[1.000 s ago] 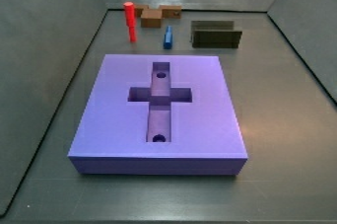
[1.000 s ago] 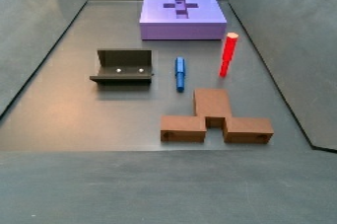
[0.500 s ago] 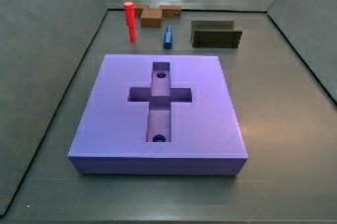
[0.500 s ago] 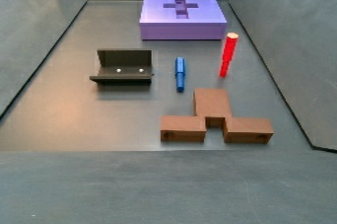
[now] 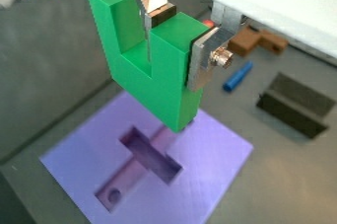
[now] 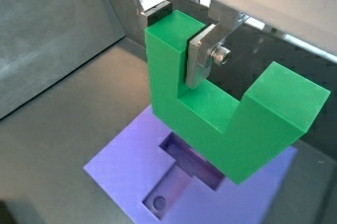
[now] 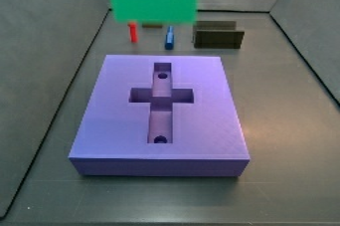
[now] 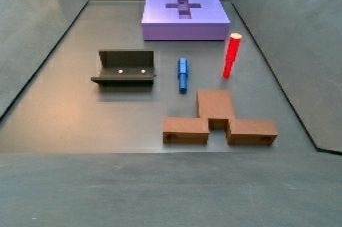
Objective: Pick up the green object. Move up. Move to above the board. Insert the green object.
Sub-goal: Insert the green object.
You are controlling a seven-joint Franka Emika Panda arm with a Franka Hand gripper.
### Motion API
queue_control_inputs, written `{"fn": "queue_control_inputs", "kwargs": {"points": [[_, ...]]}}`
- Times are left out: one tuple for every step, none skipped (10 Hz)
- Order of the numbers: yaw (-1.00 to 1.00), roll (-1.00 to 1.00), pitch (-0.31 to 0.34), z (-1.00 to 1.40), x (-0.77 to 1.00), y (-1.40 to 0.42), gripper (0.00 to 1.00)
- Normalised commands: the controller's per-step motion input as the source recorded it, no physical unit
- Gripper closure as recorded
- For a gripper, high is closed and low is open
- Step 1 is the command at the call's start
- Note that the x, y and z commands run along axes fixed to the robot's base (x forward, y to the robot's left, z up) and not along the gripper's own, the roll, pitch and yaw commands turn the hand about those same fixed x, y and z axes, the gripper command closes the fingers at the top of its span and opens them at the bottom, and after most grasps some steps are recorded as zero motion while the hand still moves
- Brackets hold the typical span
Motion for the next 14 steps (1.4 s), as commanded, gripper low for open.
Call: {"fn": "queue_control_inputs", "kwargs": {"points": [[0.0, 0.2, -0.129, -0.74, 0.27, -0.17, 1.0], [0.24, 0.18, -0.107, -0.83, 0.12, -0.22, 1.0], [0.28, 0.19, -0.107, -0.81, 0.09, -0.2, 1.0], [0.33, 0.2, -0.1, -0.79, 0.01, -0.16, 1.0], [0.26, 0.19, -0.084, -0.85, 0.0, -0.07, 1.0], [0.0, 0.12, -0.017, -0.83, -0.01, 0.0, 1.0], [0.0, 0.06, -0.074, -0.7, -0.08, 0.0, 1.0], [-0.1, 0.0, -0.041, -0.58, 0.05, 0.0, 1.0], [-0.07, 0.0, -0.063, -0.52, 0.0, 0.0, 1.0], [0.05, -0.09, -0.093, -0.39, -0.02, 0.0, 1.0], [0.13, -0.03, -0.143, -0.33, -0.21, -0.01, 1.0], [0.13, 0.0, -0.144, -0.25, -0.24, -0.1, 1.0], [0.09, 0.0, -0.107, -0.24, -0.18, -0.29, 1.0], [0.05, 0.0, -0.051, -0.25, -0.01, -0.31, 1.0]]}}
